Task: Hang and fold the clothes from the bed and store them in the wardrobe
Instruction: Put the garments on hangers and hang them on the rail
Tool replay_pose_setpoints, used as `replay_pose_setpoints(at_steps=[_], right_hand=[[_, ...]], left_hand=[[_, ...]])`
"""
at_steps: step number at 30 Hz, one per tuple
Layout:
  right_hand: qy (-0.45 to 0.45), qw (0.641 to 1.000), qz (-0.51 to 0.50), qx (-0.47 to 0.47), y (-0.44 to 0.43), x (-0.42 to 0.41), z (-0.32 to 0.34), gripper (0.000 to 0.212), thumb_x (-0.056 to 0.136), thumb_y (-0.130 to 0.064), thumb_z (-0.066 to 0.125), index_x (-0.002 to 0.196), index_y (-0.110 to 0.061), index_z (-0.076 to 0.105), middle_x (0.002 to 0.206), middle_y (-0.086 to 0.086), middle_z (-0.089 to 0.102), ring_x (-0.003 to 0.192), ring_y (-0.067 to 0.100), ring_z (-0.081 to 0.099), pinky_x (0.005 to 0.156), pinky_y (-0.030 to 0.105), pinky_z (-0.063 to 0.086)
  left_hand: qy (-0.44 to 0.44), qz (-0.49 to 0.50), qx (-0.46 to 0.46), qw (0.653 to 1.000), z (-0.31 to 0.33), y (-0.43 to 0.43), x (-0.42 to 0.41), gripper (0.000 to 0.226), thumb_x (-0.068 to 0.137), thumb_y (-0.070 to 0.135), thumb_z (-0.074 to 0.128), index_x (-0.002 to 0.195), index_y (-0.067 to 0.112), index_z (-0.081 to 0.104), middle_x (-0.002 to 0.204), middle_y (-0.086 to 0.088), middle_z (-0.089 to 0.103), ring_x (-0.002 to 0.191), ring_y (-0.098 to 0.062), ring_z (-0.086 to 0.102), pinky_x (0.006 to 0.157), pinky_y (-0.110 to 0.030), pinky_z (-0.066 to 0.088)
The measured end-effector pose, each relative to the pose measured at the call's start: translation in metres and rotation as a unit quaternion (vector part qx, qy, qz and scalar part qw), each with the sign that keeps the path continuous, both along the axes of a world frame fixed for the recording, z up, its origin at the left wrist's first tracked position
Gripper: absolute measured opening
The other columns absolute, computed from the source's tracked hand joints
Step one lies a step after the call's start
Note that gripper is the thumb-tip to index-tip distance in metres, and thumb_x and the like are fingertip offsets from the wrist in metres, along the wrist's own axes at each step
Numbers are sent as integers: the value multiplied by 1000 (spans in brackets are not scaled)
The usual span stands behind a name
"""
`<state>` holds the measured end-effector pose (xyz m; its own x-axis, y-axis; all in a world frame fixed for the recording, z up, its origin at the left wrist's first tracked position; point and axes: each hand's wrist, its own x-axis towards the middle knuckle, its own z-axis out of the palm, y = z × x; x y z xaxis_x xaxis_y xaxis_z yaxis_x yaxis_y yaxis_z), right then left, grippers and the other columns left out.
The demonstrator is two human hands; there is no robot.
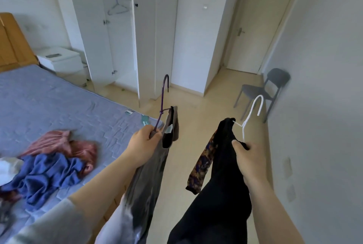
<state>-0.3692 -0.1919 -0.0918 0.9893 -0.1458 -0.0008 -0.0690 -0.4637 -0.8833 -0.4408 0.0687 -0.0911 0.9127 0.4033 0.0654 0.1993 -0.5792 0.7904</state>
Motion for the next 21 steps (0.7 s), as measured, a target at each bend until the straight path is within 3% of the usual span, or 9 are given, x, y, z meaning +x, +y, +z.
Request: replay_pose_setpoints(at_steps=[6, 13, 21], right_hand=[[-37, 998, 22, -49, 1, 82, 11, 50, 94, -43, 57, 64, -11, 34, 60, 2, 36, 55, 18, 37, 53, 29, 27], [-55, 994, 54, -73, 14, 167, 10, 46, 93, -41, 59, 69, -9, 37, 62, 4, 37, 58, 19, 37, 54, 30, 28], [-79, 993, 40, -74, 53, 278, -1, 50, 91, -39, 62, 67, -6, 35, 61, 4, 35, 58, 19, 35, 54, 32, 27]], left_hand=[[-12, 23, -20, 999, 0, -1, 77, 24, 101, 30, 46, 80, 21, 54, 75, 1, 56, 66, -12, 50, 55, -23, 36], [-27, 36, -44, 998, -3, 5, 160, 21, 101, 28, 46, 82, 25, 55, 77, 3, 57, 70, -11, 52, 58, -25, 36], [-25, 55, -59, 996, -9, 45, 279, 23, 99, 25, 48, 79, 17, 58, 65, 3, 52, 59, -13, 46, 51, -27, 32]])
